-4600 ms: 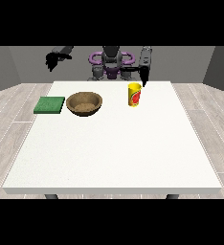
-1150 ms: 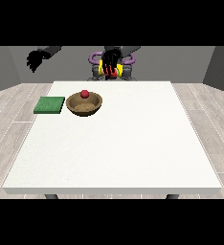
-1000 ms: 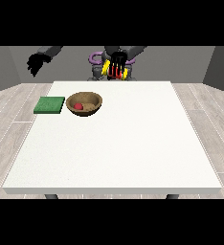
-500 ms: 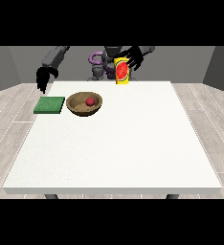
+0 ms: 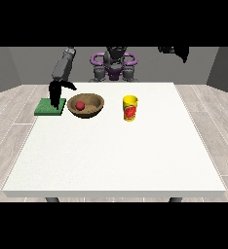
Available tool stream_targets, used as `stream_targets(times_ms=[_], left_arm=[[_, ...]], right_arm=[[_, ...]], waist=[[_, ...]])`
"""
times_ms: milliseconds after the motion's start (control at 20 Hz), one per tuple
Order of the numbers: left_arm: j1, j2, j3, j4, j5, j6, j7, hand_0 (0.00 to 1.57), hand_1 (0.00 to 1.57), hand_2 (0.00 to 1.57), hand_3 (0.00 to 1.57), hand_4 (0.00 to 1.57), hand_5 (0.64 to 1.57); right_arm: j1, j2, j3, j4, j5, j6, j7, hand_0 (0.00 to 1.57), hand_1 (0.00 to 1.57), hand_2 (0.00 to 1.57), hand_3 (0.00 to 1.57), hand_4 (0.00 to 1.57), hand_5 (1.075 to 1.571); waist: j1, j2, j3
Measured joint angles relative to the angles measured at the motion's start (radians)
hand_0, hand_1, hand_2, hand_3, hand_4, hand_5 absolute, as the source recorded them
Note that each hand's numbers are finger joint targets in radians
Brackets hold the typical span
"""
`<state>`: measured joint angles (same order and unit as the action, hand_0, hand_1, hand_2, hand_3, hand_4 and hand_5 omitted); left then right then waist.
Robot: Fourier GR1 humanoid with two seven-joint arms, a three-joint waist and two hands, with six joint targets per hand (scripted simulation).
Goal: Pick the cup and pour the ball into the bowl, then pick the bowl and place it on the pad
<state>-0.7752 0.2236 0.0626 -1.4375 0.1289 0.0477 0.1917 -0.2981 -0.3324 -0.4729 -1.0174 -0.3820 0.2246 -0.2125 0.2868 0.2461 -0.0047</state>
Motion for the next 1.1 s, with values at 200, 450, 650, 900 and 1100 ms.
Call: stream_targets(times_ms=[200,450,650,900,1100], left_arm=[[-0.006,0.122,0.132,0.050,0.131,-0.146,-0.025,0.00,0.00,0.00,0.00,0.32,1.512],[0.010,0.240,0.243,0.098,0.244,-0.272,-0.017,0.00,0.00,0.00,0.00,0.27,1.509],[0.023,0.304,0.302,0.117,0.287,-0.314,-0.016,0.00,0.00,0.00,0.00,0.24,1.502],[0.030,0.355,0.348,0.128,0.325,-0.333,-0.009,0.00,0.00,0.00,0.00,0.22,1.491],[0.036,0.388,0.372,0.137,0.353,-0.353,0.007,0.00,0.00,0.00,0.00,0.25,1.506]], right_arm=[[-0.026,0.033,0.014,0.009,0.004,-0.022,-0.022,0.00,0.00,0.00,0.00,0.00,1.568],[-0.061,0.051,0.031,0.090,0.018,-0.020,-0.062,0.00,0.00,0.00,0.00,0.00,1.569],[-0.116,0.049,0.045,0.178,0.036,-0.017,-0.102,0.00,0.00,0.00,0.00,0.00,1.569],[-0.164,0.055,0.066,0.248,0.069,-0.036,-0.155,0.00,0.00,0.00,0.00,0.00,1.571],[-0.190,0.077,0.070,0.284,0.066,-0.037,-0.170,0.00,0.00,0.00,0.00,0.32,1.534]], waist=[[-0.007,0.030,0.0026],[-0.028,0.039,0.0044],[-0.048,0.054,0.0049],[-0.078,0.059,-0.0059],[-0.081,0.060,-0.0062]])
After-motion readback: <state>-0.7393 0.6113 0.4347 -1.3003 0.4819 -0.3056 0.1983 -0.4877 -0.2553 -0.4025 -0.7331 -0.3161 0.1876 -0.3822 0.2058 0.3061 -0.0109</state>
